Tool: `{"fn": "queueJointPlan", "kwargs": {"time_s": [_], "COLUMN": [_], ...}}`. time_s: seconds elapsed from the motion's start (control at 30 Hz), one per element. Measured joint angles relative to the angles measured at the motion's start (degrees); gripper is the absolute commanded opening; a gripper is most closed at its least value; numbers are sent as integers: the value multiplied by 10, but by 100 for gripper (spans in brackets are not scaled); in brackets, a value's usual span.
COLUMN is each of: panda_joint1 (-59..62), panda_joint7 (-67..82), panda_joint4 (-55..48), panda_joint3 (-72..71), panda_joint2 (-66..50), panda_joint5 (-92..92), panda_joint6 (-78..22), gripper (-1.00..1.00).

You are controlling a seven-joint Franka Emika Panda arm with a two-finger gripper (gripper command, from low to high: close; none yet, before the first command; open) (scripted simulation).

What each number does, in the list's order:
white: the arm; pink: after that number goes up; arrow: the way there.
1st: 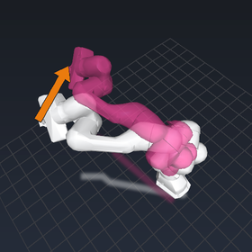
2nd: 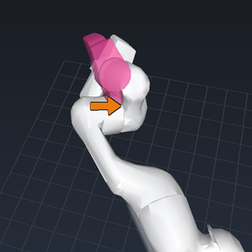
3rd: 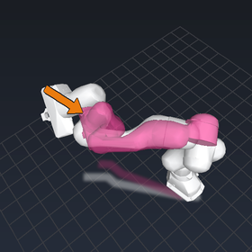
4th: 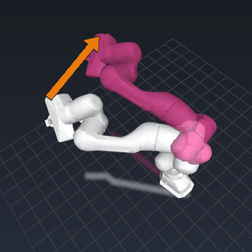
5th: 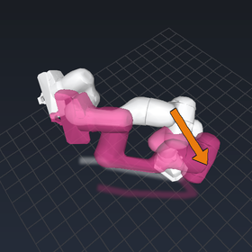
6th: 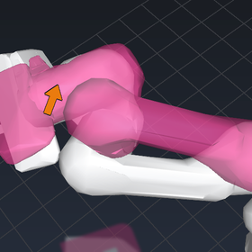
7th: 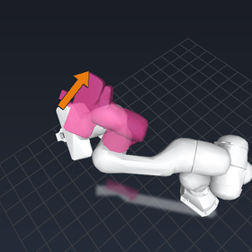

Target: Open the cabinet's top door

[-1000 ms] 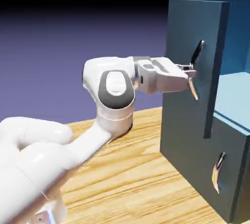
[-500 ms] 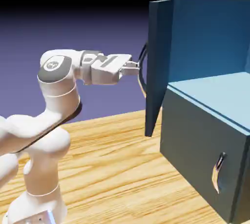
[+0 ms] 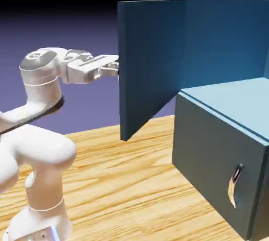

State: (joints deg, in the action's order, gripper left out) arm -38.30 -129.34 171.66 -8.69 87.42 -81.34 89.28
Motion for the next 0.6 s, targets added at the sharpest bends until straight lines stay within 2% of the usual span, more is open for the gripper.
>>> {"fn": "queueJointPlan", "kwargs": {"time_s": [0.3,0.6], "panda_joint1": [55,209], "panda_joint7": [-82,-155], "panda_joint4": [-95,-268], "panda_joint3": [-187,-371], "panda_joint2": [-159,-333], "panda_joint5": [178,317], "panda_joint6": [-115,-251], "gripper": [-100,-100]}}
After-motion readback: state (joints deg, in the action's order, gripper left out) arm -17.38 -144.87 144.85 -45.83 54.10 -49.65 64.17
